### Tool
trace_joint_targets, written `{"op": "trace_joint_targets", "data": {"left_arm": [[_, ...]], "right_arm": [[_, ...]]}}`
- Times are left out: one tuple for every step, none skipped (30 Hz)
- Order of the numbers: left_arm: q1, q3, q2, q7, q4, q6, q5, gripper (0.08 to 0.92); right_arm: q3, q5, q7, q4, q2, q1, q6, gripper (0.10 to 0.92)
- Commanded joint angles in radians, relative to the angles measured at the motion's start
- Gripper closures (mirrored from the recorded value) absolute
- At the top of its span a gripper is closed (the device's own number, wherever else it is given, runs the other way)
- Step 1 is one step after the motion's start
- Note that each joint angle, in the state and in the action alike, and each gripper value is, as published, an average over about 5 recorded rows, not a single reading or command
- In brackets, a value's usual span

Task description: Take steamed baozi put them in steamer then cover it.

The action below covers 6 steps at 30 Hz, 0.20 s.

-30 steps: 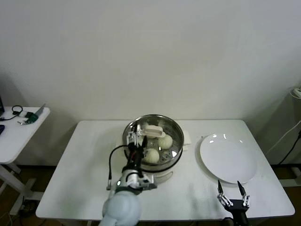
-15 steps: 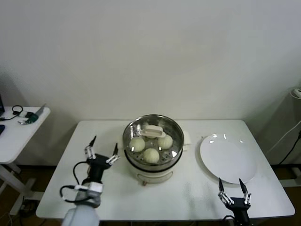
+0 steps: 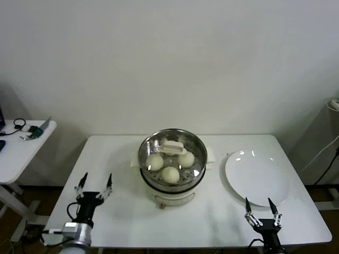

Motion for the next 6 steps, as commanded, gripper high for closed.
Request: {"op": "trace_joint_targets", "data": {"left_arm": [[0.035, -0.052, 0.014, 0.015, 0.073, -0.100, -0.132, 0.177], [0.036, -0.052, 0.015, 0.017, 0.073, -0.101, -0.130, 0.177], [0.037, -0.052, 0.015, 0.020, 0.073, -0.101, -0.130, 0.177], [0.038, -0.051, 0.015, 0.022, 0.072, -0.102, -0.130, 0.177], [0.039, -0.051, 0.016, 0.023, 0.072, -0.102, -0.130, 0.177], [0.039, -0.051, 0.016, 0.024, 0.072, -0.102, -0.130, 0.177]], "right_arm": [[0.000, -0.008, -0.003, 0.005, 0.001, 0.005, -0.013, 0.203], [-0.001, -0.008, -0.003, 0.005, 0.001, 0.006, -0.014, 0.203], [-0.001, -0.007, -0.003, 0.005, 0.001, 0.007, -0.015, 0.203], [-0.002, -0.007, -0.003, 0.006, 0.001, 0.008, -0.017, 0.203], [-0.002, -0.007, -0.002, 0.006, 0.001, 0.009, -0.018, 0.203], [-0.003, -0.007, -0.002, 0.006, 0.001, 0.009, -0.019, 0.203]]}}
